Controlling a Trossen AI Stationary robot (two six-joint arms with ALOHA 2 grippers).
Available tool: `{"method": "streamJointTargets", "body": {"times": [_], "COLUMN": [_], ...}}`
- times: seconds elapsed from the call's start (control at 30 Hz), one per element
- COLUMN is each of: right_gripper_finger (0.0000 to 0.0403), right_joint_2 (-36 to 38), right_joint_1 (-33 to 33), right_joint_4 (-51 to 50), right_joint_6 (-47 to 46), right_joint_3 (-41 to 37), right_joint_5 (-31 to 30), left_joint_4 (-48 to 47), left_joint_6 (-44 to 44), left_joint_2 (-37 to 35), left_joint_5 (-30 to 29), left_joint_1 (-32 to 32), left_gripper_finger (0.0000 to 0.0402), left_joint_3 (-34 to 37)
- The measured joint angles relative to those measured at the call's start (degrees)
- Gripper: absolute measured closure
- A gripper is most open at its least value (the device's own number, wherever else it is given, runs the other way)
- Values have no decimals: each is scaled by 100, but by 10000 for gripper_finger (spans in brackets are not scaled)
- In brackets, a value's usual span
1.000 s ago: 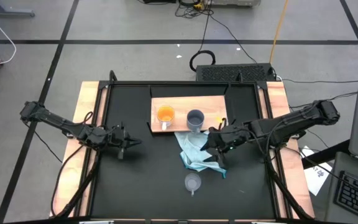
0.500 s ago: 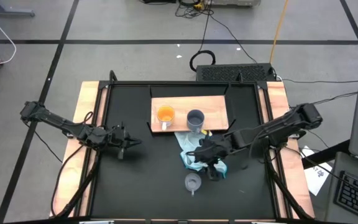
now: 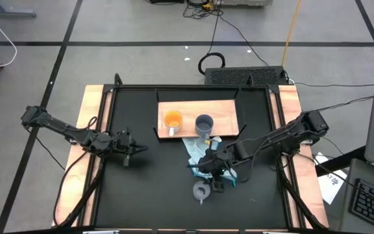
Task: Stack small to large cups/mugs on shelf
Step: Put the transparent mug on the shelf
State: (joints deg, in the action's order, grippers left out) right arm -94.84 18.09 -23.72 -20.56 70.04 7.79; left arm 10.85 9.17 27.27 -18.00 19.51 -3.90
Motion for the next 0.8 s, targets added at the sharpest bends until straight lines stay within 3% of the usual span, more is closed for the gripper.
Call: {"method": "streamJointTargets", "body": {"times": [0.8], "right_gripper_finger": [177], "right_joint_2": [-388], "right_joint_1": [271], "right_joint_4": [378], "right_joint_6": [-222], "right_joint_3": [-25], "right_joint_5": [-50], "left_joint_4": [-7], "left_joint_6": [-110], "left_joint_2": [0], "left_joint_5": [144], "left_joint_1": [2], "left_gripper_finger": [401], "left_joint_3": [0]}}
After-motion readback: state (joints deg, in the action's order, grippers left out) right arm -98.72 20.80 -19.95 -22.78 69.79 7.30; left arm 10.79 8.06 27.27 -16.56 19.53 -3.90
